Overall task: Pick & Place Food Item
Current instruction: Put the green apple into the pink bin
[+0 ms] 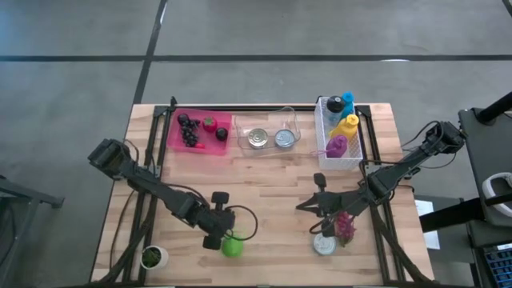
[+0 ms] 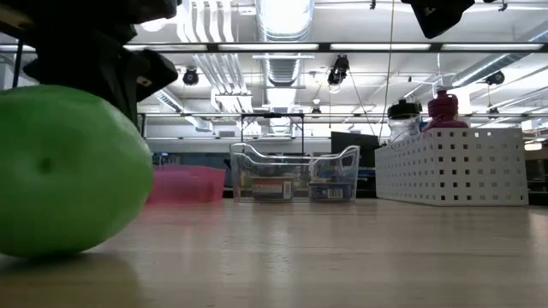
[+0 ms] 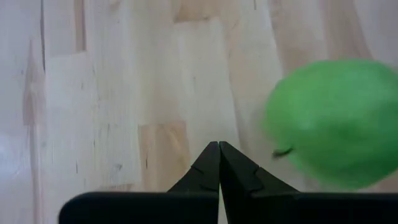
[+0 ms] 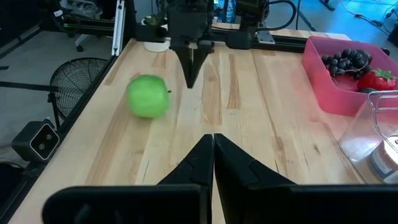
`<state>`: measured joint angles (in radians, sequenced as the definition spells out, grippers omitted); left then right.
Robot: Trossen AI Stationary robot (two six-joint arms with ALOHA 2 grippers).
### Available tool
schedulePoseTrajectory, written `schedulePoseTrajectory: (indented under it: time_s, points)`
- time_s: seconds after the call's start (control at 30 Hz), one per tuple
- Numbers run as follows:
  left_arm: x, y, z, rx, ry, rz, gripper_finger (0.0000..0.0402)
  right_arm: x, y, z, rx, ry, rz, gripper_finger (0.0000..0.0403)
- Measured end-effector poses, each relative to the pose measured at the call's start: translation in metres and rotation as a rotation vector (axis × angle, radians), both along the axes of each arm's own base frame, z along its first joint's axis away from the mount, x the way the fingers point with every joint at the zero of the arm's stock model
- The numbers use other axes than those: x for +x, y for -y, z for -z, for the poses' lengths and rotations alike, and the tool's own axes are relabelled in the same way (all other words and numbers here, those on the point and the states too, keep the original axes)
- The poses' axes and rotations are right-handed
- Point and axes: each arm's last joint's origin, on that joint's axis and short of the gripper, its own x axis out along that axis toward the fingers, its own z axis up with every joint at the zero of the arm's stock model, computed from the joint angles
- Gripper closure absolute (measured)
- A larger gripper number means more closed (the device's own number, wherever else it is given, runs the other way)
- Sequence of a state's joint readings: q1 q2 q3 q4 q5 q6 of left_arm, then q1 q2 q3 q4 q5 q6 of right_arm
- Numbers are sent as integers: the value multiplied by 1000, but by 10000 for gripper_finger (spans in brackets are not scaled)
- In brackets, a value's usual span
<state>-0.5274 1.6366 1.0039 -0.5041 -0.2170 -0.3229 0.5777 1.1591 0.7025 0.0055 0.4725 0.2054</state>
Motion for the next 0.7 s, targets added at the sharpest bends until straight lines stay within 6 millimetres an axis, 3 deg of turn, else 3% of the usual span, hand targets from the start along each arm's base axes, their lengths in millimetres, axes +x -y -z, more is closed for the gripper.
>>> schedulePoseTrajectory:
  time_s: [0.3, 0.7]
  points:
    - [0, 0, -2, -2, 10, 4, 398, 0, 0, 0, 0, 0, 0, 394]
    - [-3, -2, -22, -40, 86, 8, 398, 0, 0, 0, -1, -1, 0, 394]
